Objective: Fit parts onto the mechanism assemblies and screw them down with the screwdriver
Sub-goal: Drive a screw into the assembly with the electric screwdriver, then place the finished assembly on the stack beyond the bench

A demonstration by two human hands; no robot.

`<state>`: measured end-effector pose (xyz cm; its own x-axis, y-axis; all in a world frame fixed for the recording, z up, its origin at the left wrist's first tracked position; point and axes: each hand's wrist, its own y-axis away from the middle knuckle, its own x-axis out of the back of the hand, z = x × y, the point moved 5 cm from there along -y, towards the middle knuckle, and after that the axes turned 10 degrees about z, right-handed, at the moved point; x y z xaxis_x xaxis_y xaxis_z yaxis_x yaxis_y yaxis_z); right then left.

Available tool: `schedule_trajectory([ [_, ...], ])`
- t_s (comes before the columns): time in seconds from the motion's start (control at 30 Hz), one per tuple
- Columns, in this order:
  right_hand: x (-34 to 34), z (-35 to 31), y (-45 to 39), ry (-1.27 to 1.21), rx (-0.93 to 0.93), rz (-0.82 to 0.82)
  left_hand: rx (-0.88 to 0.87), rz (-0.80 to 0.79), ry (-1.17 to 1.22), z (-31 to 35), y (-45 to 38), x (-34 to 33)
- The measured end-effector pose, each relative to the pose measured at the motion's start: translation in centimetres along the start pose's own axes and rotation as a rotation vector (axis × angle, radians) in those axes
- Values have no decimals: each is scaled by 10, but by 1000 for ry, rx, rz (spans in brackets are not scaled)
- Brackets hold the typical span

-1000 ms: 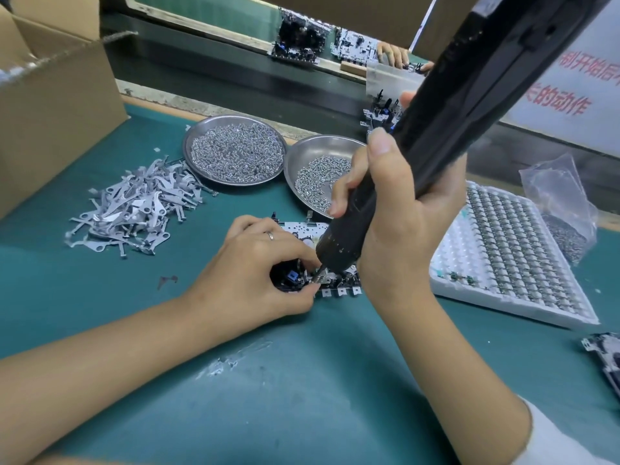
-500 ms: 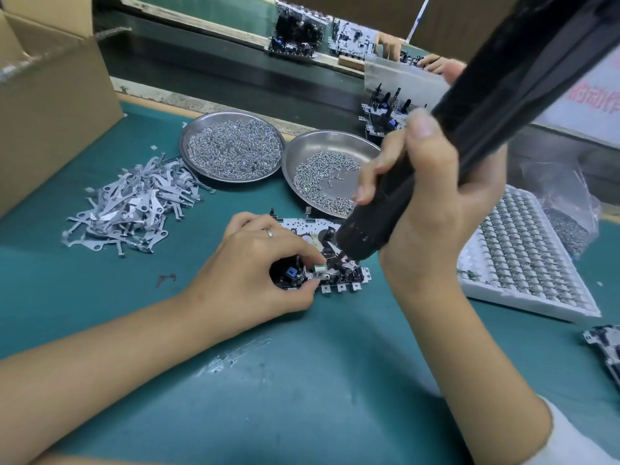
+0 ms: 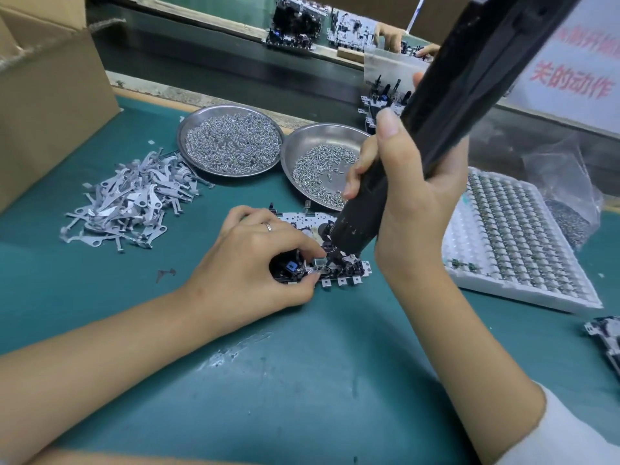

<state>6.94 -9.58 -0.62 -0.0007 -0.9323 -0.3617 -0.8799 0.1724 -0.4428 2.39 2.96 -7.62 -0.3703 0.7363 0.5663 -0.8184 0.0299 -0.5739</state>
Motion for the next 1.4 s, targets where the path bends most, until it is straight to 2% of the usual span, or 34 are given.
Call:
schedule_trajectory([
  [0.13, 16, 2, 2, 114, 68, 11, -17, 11, 21, 3, -1, 3],
  [0.23, 47, 4, 19, 319, 192, 243, 35, 123, 89, 3, -6, 11],
  [0.27, 53, 6, 28, 414, 203, 265, 59, 174, 106, 1, -9, 16],
  [0.3, 51, 9, 38, 535, 207, 202, 83, 223, 120, -1, -12, 20],
  [0.4, 20, 26, 68, 1049, 292, -186, 109, 335, 101, -10, -18, 31],
  [0.43, 11, 34, 73, 1207, 293, -266, 112, 356, 84, -12, -18, 32],
  [0.5, -4, 46, 72, 1431, 223, -359, 127, 387, 73, -15, -19, 35],
  [0.57, -9, 57, 68, 1540, 133, -414, 132, 403, 71, -16, -19, 36],
  [0.73, -2, 53, 75, 1500, 60, -423, 100, 410, 48, -14, -16, 38],
  [0.93, 48, 6, 102, 1387, 108, -502, -21, 365, -30, -7, -12, 29],
  [1.1, 117, -54, 99, 1297, 155, -281, -96, 338, -69, -4, -12, 25],
  [1.33, 258, -111, 38, 1564, 106, -11, -126, 323, -59, -6, -10, 19],
  [1.4, 286, -114, 24, 1604, 70, -36, -124, 312, -62, -7, -11, 18],
])
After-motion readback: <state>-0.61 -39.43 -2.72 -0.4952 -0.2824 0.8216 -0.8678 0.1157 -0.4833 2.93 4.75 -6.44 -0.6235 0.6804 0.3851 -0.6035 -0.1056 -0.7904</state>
